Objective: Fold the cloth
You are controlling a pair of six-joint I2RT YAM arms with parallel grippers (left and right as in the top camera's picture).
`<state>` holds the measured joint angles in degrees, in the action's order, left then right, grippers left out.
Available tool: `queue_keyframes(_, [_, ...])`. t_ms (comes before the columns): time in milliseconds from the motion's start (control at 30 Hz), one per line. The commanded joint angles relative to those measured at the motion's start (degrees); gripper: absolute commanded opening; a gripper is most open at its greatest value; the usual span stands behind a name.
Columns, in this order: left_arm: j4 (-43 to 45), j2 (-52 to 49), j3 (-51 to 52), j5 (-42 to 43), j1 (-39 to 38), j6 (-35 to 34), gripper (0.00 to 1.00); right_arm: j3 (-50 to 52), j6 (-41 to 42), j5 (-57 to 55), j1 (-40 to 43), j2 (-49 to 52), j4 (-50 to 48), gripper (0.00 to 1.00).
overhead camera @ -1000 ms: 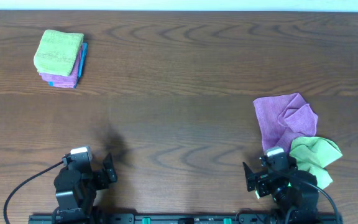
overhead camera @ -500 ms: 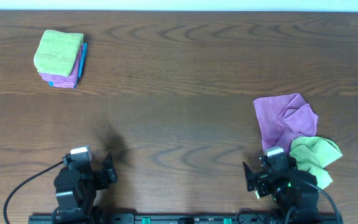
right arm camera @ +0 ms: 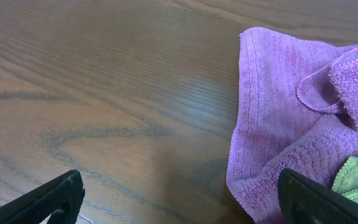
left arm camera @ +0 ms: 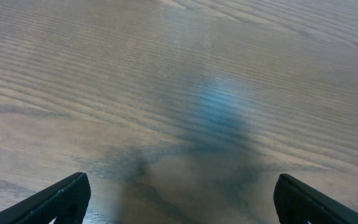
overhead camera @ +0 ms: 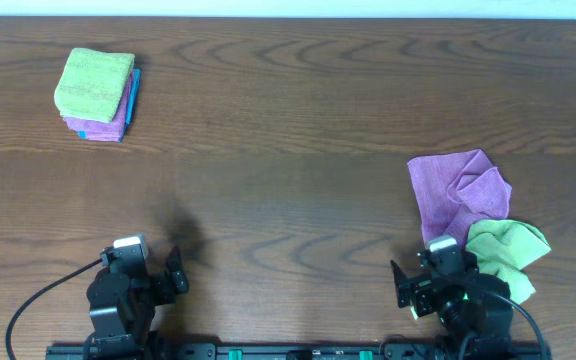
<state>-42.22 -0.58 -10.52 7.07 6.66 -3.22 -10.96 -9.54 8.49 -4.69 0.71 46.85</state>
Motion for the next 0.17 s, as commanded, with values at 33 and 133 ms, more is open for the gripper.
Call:
queue_keyframes(33, [-0.8, 0.4, 1.0, -0.6, 0.2, -0.6, 0.95, 0.5, -0.8, -0.1, 0.6, -0.4, 0.1, 0.99])
queue_keyframes(133, [-0.8, 0.4, 1.0, -0.6, 0.2, -0.6, 0.95, 0.5, -0.8, -0.1, 0.6, -0.4, 0.1, 0.99])
